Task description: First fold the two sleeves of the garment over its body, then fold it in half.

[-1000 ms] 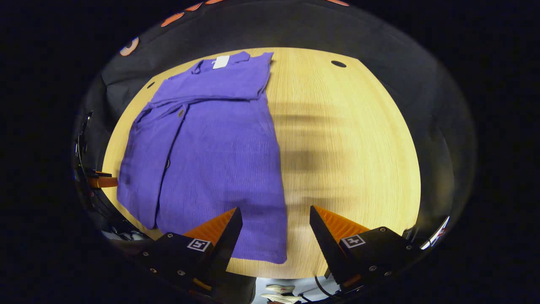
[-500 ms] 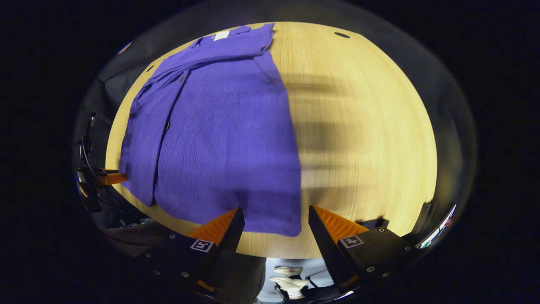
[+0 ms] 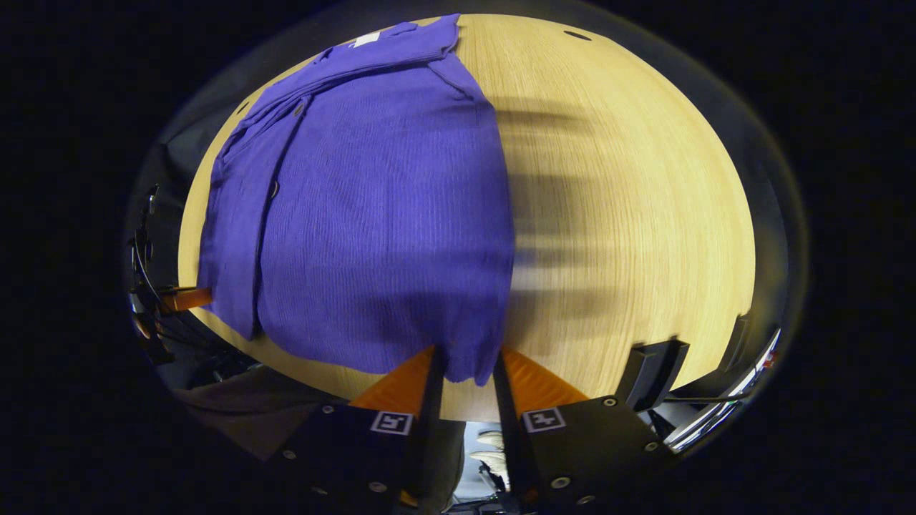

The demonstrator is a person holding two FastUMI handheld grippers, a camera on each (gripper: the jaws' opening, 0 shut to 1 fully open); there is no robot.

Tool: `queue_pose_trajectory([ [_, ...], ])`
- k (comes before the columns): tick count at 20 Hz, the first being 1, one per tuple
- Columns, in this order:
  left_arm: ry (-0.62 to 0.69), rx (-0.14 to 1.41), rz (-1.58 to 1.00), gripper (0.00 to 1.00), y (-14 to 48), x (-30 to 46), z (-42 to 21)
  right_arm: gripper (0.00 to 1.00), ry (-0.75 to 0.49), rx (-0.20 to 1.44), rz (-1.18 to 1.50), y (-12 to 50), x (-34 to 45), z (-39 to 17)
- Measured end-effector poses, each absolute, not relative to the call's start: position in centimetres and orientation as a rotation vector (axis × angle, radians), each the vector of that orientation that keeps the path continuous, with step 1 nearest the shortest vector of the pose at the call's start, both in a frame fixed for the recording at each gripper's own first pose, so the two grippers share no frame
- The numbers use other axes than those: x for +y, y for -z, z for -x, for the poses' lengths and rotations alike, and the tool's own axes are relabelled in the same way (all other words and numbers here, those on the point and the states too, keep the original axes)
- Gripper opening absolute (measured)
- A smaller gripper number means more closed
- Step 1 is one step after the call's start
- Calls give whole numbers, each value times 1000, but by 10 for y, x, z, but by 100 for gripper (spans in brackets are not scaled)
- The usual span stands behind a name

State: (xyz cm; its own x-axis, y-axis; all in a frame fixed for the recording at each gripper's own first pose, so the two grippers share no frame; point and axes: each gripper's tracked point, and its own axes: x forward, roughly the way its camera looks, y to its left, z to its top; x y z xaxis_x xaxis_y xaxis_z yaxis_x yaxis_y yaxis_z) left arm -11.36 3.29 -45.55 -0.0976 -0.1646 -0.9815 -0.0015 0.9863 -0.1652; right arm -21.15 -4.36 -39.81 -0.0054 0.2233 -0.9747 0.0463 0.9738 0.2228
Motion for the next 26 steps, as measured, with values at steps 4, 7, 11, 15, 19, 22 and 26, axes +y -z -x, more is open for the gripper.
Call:
queue_pose_trajectory([
  [4, 183, 1681, 175, 14, 451, 27, 115, 13, -123, 1561, -316, 394, -36, 201],
  [7, 191, 1683, 228, 10, 441, 29, 109, 11, -129, 1526, -342, 383, -37, 190],
  [11, 232, 1660, 214, 10, 424, 30, 91, 17, -155, 1460, -381, 355, -32, 164],
  [15, 266, 1639, 187, 9, 400, 33, 65, 8, -181, 1405, -356, 332, -28, 140],
  [19, 300, 1590, 163, 9, 370, 33, 35, 8, -200, 1363, -359, 312, -22, 121],
  [22, 338, 1556, 140, 9, 350, 29, 15, 8, -210, 1324, -366, 293, -21, 105],
  [26, 368, 1511, 146, 9, 326, 27, -11, 8, -209, 1264, -375, 266, -23, 82],
])
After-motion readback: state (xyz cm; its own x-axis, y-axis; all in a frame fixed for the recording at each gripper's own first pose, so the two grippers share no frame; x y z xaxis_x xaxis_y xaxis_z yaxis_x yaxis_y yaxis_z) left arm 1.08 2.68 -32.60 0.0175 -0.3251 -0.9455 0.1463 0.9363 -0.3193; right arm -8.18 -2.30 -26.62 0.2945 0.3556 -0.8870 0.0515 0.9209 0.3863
